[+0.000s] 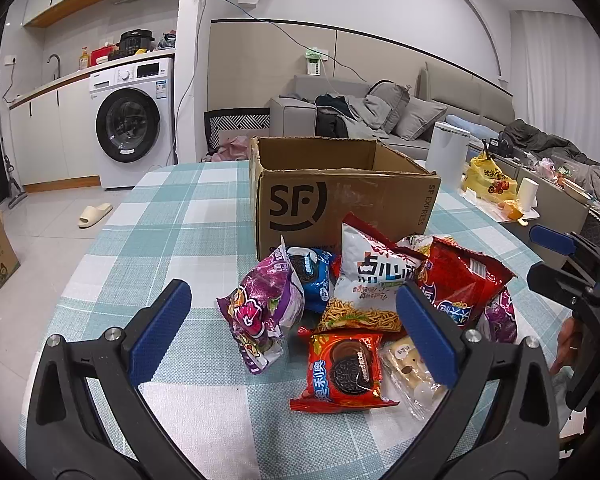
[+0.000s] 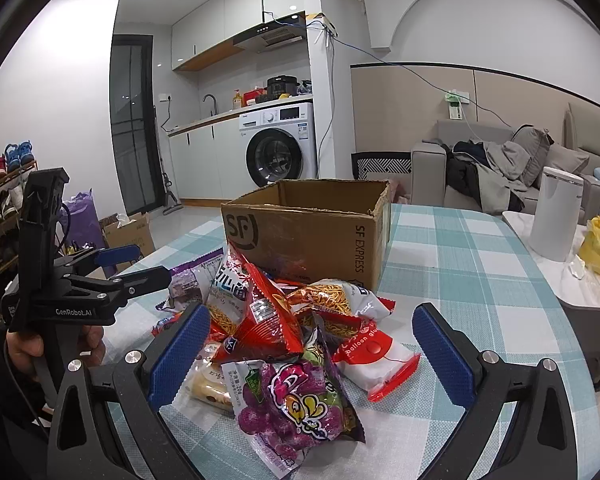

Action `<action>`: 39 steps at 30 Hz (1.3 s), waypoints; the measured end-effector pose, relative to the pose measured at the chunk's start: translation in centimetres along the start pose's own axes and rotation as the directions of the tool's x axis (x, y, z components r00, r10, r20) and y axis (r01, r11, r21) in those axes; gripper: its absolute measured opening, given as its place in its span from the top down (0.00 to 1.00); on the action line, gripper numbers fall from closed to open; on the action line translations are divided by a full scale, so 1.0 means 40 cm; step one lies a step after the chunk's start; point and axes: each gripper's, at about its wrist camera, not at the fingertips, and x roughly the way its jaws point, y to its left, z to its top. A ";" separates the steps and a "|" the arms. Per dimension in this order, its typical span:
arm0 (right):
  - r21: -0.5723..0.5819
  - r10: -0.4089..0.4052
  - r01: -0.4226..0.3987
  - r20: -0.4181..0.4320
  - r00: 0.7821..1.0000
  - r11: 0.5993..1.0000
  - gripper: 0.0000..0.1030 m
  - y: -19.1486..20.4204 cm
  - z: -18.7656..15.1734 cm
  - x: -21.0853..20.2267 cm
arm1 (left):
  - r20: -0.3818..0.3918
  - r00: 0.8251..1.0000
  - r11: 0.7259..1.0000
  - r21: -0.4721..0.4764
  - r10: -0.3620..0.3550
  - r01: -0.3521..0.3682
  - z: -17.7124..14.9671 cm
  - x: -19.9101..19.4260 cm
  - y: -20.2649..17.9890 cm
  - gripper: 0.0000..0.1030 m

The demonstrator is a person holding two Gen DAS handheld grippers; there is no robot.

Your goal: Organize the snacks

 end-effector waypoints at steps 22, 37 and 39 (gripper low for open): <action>-0.006 -0.038 0.038 -0.011 0.999 0.999 0.00 0.003 0.001 0.002 | 0.000 1.000 1.000 0.013 -0.003 0.003 0.001 0.004 -0.004 0.01; -0.008 -0.024 0.024 -0.002 1.000 1.000 0.00 0.007 0.002 -0.002 | 0.002 1.000 1.000 0.024 -0.011 0.011 0.001 -0.001 -0.012 0.01; -0.015 -0.028 0.028 -0.008 1.000 0.999 0.00 0.012 0.003 0.001 | -0.010 1.000 0.999 0.034 -0.016 0.016 0.001 0.004 -0.016 0.01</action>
